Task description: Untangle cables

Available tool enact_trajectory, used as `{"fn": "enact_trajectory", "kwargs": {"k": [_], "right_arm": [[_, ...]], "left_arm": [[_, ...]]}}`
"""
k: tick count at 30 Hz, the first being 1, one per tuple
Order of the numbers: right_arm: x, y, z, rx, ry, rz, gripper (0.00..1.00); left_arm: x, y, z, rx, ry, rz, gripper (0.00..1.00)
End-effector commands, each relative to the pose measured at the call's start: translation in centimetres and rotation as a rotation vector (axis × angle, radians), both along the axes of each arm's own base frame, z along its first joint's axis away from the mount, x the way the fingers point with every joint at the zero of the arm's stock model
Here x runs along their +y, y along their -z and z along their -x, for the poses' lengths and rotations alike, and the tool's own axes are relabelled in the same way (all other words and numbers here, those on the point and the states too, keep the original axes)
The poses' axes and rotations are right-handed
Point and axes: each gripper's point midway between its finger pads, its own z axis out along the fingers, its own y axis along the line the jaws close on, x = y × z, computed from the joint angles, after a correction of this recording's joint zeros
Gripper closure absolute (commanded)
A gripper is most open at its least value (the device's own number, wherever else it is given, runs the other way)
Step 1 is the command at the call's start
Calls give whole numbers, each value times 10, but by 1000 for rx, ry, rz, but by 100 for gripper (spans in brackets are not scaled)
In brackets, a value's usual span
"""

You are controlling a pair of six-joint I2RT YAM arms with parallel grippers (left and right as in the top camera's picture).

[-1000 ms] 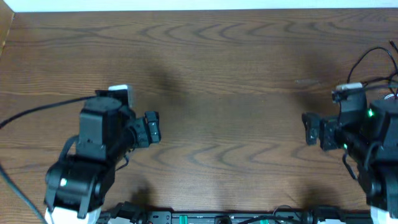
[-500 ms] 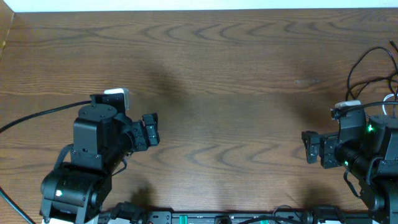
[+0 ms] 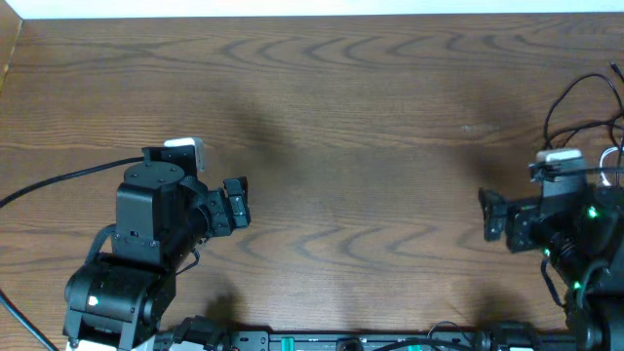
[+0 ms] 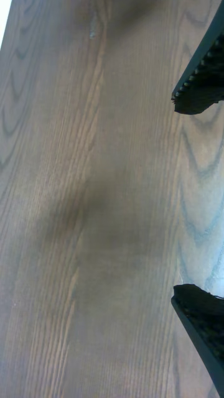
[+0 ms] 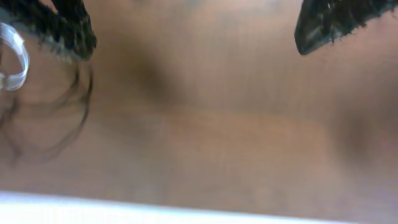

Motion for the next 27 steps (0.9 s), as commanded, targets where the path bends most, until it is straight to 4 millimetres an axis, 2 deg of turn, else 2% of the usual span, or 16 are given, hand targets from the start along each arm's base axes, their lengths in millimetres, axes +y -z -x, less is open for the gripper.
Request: {"fn": "enact_trajectory", "kwargs": {"k": [1, 5, 11, 19, 27], "right_arm": [[4, -16, 2, -135, -14, -1, 1], [11, -33, 4, -334, -62, 37, 1], [12, -34, 13, -538, -52, 39, 1], [11, -17, 19, -709, -32, 26, 1], [8, 4, 14, -823, 0, 18, 1]], "left_arm": [[0, 2, 0, 4, 3, -3, 7], [0, 2, 0, 4, 3, -3, 7], [0, 2, 0, 4, 3, -3, 7], [0, 2, 0, 4, 3, -3, 7], [0, 2, 0, 4, 3, -3, 8]]}}
